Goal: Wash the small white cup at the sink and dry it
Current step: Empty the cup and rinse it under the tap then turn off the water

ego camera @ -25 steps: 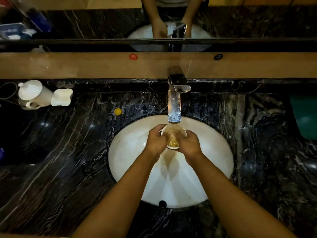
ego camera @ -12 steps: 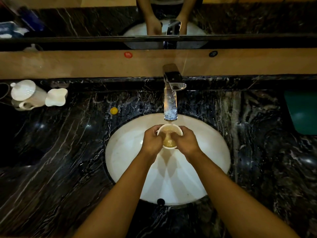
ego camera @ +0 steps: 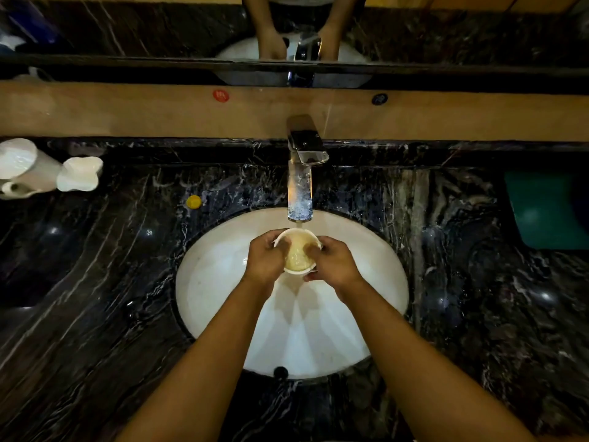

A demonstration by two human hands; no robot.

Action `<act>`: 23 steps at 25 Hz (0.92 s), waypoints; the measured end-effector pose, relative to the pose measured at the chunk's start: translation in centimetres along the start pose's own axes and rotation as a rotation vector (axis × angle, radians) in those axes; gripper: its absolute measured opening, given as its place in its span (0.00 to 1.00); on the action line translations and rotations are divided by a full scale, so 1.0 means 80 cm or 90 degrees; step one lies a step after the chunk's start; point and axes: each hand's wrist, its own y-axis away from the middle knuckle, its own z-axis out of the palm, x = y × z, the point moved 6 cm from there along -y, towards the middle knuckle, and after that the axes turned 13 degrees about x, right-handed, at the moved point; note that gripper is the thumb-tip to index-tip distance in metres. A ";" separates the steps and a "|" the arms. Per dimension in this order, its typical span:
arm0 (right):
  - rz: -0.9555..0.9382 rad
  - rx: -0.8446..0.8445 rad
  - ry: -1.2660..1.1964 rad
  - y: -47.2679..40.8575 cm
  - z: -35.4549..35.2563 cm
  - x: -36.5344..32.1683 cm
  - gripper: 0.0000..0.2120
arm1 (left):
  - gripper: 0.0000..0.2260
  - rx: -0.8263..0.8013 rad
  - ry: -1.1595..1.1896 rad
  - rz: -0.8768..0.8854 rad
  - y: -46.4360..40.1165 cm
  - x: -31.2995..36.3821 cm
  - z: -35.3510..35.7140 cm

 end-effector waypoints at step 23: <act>-0.128 0.097 0.217 -0.032 0.000 -0.016 0.11 | 0.22 -0.118 0.073 -0.080 0.008 0.002 0.008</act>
